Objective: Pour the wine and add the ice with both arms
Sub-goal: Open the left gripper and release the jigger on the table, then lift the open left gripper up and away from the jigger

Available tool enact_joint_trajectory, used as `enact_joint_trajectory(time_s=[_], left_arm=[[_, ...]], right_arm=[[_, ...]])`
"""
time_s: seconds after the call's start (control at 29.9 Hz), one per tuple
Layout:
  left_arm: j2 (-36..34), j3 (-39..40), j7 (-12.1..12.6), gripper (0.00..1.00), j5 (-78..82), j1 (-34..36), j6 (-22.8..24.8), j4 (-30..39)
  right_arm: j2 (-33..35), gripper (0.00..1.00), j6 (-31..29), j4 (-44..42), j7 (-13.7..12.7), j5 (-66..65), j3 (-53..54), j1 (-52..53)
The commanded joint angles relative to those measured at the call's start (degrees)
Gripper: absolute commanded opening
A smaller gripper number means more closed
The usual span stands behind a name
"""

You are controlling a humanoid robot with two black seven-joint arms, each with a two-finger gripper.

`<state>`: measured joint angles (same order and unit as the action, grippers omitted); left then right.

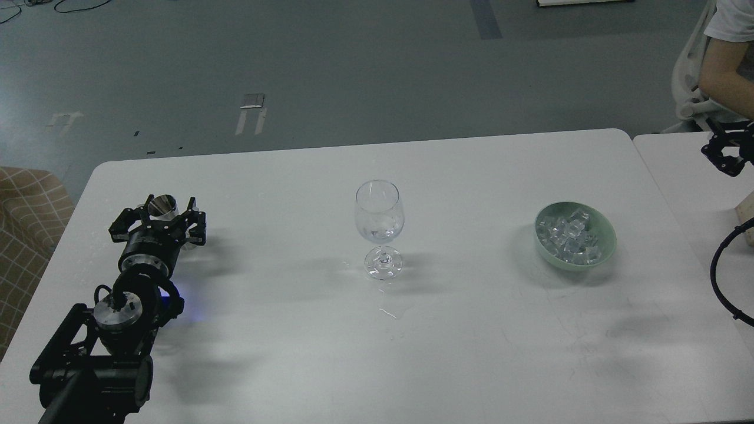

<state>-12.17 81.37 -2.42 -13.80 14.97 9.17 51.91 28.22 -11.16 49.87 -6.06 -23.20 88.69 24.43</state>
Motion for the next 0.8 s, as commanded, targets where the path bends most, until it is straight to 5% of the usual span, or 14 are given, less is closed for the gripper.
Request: enact_joint_trajectory(time_s=[0.0, 0.27, 0.5, 0.77], left_arm=[[-0.92, 0.19, 0.04, 0.74, 0.00, -1.34, -0.73, 2.48], [-2.59, 2.48, 0.31, 0.78, 0.09, -2.58, -4.86, 9.87], [-6.90, 1.69, 6.63, 0.90, 0.18, -1.70, -5.65, 12.16], [-12.26, -1.03, 6.37, 0.95, 1.76, 2.25, -3.03, 11.28]], right_arm=[[0.00, 1.00, 0.00, 0.05, 0.00, -0.01, -0.01, 0.09], [0.00, 1.00, 0.00, 0.05, 0.00, -0.01, -0.01, 0.09], [0.17, 1.00, -0.17, 0.67, 0.00, 0.08, -0.01, 0.00], [0.78, 1.00, -0.79, 0.75, 0.09, 0.08, 0.17, 0.00]])
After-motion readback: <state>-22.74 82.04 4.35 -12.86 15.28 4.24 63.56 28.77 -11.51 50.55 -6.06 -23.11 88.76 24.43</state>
